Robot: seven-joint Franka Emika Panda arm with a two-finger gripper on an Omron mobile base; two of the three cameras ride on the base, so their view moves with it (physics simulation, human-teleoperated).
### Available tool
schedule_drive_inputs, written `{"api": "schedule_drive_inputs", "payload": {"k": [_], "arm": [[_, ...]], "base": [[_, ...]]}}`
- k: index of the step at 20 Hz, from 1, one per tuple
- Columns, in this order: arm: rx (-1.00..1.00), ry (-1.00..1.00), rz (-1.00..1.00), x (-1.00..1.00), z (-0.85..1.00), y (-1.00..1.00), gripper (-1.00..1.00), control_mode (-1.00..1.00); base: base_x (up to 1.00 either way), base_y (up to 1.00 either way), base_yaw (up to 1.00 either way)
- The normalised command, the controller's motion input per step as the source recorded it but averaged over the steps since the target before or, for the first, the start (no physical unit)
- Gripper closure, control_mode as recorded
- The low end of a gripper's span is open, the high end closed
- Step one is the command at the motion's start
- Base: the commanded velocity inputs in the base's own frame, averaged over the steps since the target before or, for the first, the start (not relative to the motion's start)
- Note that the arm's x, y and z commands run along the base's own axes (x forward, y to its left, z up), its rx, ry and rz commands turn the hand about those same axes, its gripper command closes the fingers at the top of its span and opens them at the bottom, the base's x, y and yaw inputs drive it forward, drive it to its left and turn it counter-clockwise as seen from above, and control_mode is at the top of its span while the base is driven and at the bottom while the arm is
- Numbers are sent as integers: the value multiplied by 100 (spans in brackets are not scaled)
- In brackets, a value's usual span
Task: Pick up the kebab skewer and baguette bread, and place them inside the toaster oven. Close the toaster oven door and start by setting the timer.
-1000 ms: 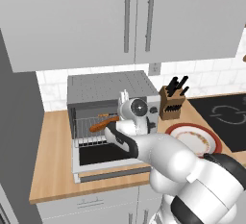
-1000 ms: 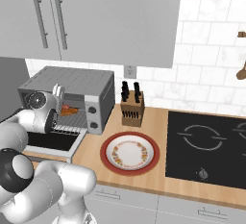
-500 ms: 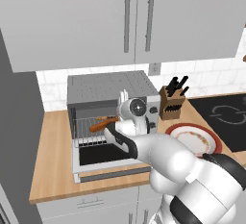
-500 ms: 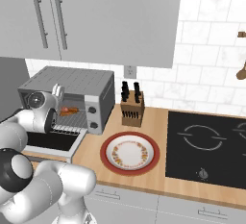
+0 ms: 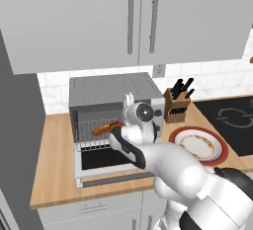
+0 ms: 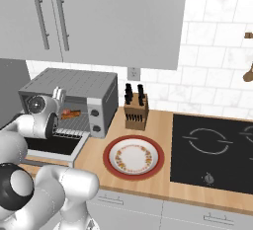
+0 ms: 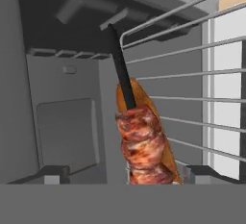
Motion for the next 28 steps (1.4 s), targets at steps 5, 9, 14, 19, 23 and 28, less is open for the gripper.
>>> {"api": "schedule_drive_inputs", "payload": {"k": [5,9,14,19,23,28], "arm": [[0,3,0,-21,40,-4,-100,-100],[0,12,11,0,17,0,-100,-100],[-2,3,15,-25,19,0,-100,-100],[-25,0,29,-86,7,43,-100,-100],[-32,1,35,-35,19,76,-100,-100],[-31,0,30,-34,8,39,-100,-100]], "base": [[0,0,0],[0,0,0],[0,0,0],[0,0,0],[0,0,0],[0,0,0]]}}
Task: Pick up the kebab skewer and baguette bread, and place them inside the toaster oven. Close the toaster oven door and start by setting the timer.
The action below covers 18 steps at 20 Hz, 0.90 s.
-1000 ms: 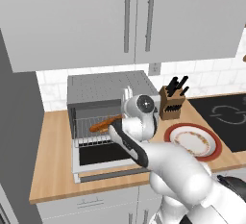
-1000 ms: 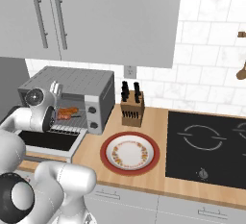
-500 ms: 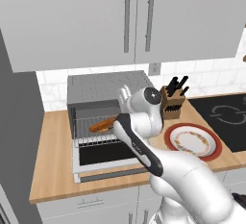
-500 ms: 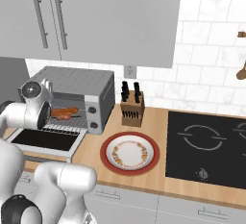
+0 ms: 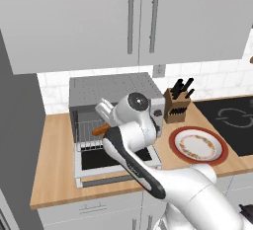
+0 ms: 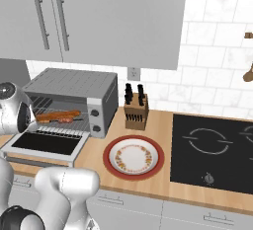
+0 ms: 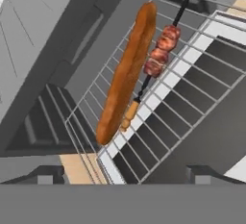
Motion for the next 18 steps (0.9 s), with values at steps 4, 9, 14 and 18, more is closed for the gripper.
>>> {"api": "schedule_drive_inputs", "payload": {"k": [4,9,14,18], "arm": [[-31,0,29,-33,0,11,-100,-100],[-29,0,36,-38,0,-4,-100,-100],[-23,-6,27,-34,-2,-32,-100,-100],[-10,-23,15,0,-27,-41,-100,-100]], "base": [[0,0,0],[0,0,0],[0,0,0],[0,0,0]]}}
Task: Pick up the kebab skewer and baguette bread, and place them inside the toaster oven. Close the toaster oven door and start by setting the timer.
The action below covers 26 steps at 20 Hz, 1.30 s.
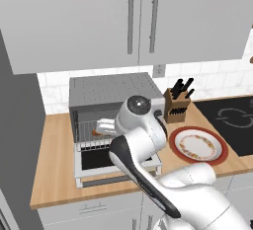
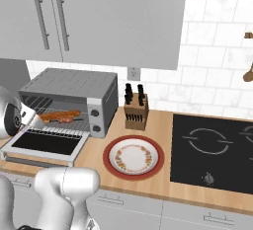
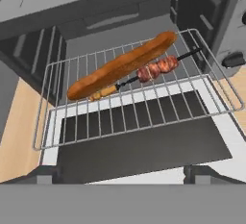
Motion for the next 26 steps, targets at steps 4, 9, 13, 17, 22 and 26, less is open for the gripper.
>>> {"api": "schedule_drive_inputs", "payload": {"k": [4,9,13,17,22,26], "arm": [[-2,-23,13,0,-19,-25,-100,-100],[3,-15,11,4,-16,-20,-100,-100],[3,-12,9,4,-25,-8,-100,-100],[-4,-10,4,-16,-11,6,-100,-100],[-6,-7,-2,-19,-2,10,-100,-100],[-2,-9,-8,8,-5,25,-100,-100]], "base": [[0,0,0],[0,0,0],[0,0,0],[0,0,0],[0,0,0],[0,0,0]]}}
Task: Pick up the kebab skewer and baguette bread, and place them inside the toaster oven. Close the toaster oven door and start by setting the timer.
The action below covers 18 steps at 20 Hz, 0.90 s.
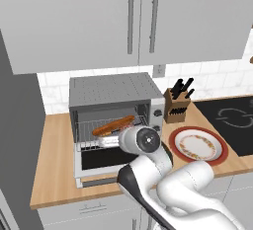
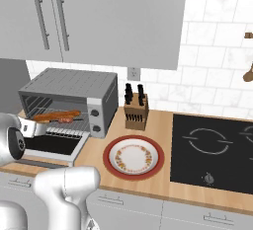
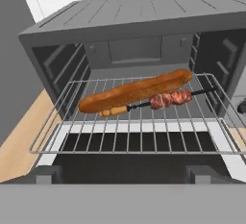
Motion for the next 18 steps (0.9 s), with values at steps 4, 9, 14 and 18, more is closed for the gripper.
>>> {"api": "schedule_drive_inputs", "payload": {"k": [4,9,14,18], "arm": [[0,-9,-1,18,-16,10,-100,-100],[0,-3,0,1,-24,1,-100,-100],[0,-5,1,6,-30,0,-100,-100],[0,-4,2,7,-28,0,-100,-100]], "base": [[0,0,0],[0,0,0],[0,0,0],[0,0,0]]}}
